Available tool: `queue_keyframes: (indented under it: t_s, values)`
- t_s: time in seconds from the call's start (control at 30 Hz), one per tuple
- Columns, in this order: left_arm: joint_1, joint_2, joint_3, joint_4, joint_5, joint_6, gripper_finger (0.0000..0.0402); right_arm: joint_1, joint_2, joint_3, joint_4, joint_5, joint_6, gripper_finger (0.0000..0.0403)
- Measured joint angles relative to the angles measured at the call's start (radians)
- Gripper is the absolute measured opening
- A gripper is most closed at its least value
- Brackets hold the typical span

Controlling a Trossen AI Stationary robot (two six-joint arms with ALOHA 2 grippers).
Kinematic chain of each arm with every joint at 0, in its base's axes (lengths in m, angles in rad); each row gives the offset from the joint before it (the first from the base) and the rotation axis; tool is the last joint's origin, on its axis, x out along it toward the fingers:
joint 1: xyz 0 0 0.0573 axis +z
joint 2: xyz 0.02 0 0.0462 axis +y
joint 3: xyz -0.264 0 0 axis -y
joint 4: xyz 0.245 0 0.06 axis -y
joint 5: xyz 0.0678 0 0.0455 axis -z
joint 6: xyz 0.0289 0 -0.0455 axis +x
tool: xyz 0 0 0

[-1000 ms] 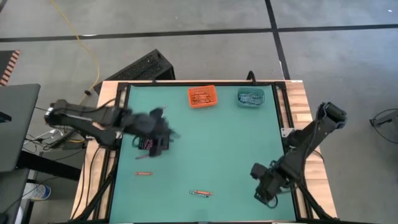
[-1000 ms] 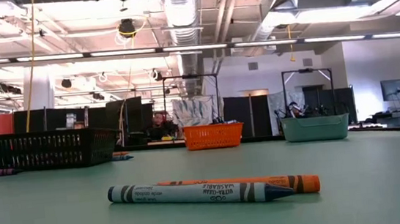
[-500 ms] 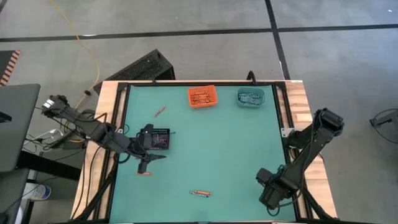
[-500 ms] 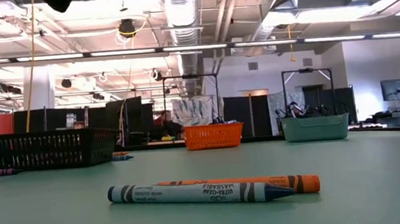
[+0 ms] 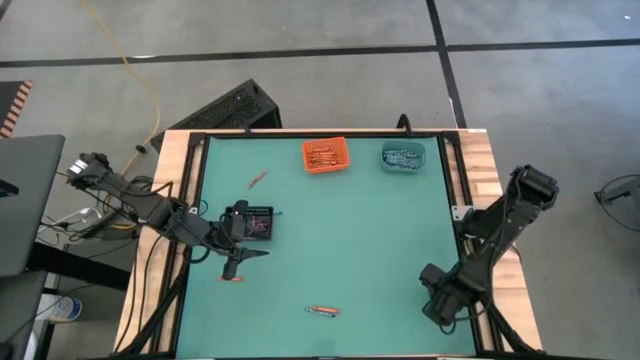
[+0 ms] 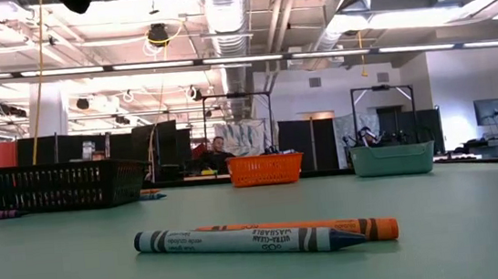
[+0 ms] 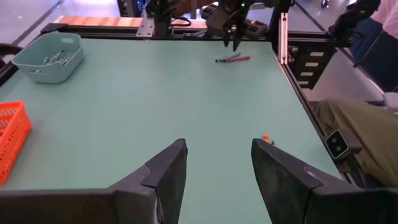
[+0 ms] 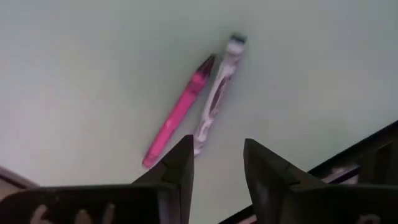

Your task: Sort crayons

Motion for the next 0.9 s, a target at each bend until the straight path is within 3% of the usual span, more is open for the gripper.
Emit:
queue_keyframes:
  t_s: [0.57, 0.9]
  values:
    - [0.000, 0.000, 0.000, -0.002, -0.018, -0.008, 0.0169, 0.041, 0.133, 0.004, 0.079, 0.019, 0.001, 0.0111]
    - [0.000, 0.000, 0.000, -0.007, -0.018, -0.014, 0.0169, 0.040, 0.139, 0.002, 0.073, 0.042, -0.003, 0.0011]
